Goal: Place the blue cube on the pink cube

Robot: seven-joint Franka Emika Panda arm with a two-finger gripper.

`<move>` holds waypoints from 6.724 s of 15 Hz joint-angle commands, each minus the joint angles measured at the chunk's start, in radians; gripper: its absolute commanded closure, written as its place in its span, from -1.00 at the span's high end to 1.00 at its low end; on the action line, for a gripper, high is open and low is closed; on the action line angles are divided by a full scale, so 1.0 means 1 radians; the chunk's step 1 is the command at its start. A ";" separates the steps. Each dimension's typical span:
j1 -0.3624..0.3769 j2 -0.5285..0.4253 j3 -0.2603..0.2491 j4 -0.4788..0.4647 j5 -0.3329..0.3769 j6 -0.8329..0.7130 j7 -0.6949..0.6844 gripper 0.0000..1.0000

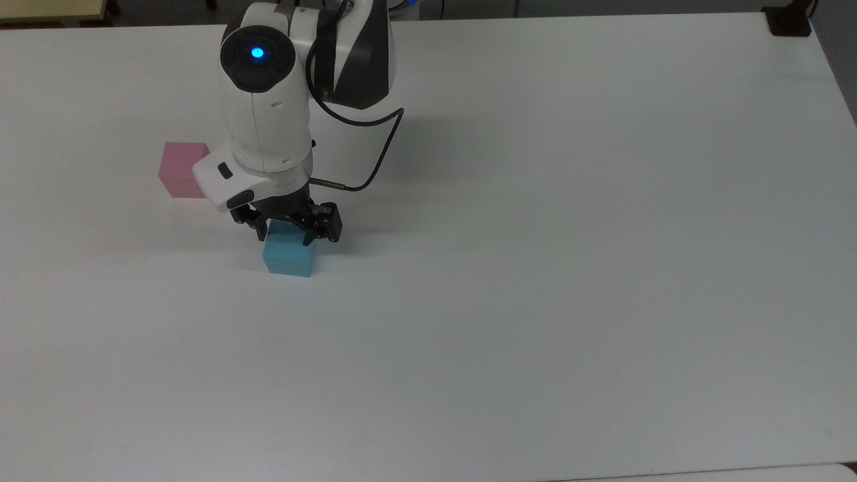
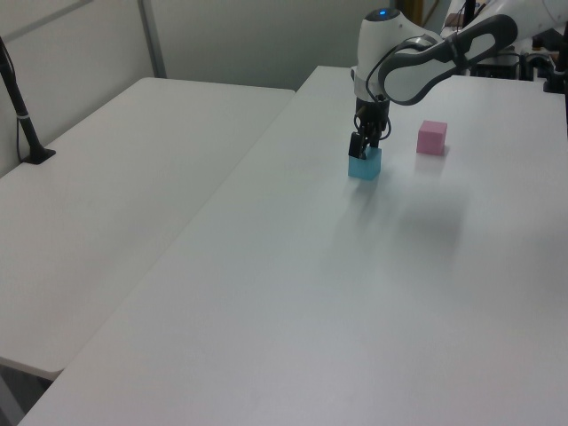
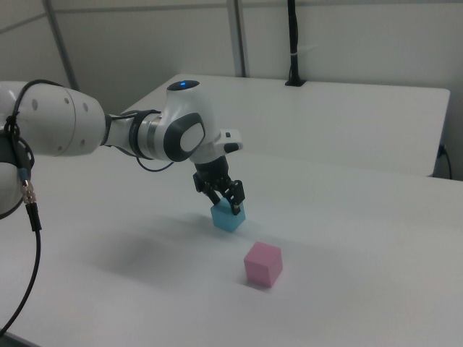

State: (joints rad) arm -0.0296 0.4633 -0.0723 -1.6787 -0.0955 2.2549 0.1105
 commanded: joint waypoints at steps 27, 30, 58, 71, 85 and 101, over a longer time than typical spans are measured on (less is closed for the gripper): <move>-0.020 -0.028 0.002 -0.003 0.005 0.011 0.028 1.00; -0.018 -0.020 0.014 -0.004 0.005 0.012 0.035 1.00; -0.213 -0.315 -0.021 -0.183 -0.007 -0.137 -0.316 0.08; -0.248 -0.304 -0.037 -0.231 -0.013 -0.104 -0.426 0.08; -0.251 -0.333 -0.054 -0.201 0.002 -0.159 -0.413 1.00; -0.033 -0.532 -0.041 0.056 0.123 -0.706 -0.108 1.00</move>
State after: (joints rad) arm -0.0855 -0.0723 -0.1109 -1.6400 0.0275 1.5569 0.0435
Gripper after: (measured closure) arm 0.000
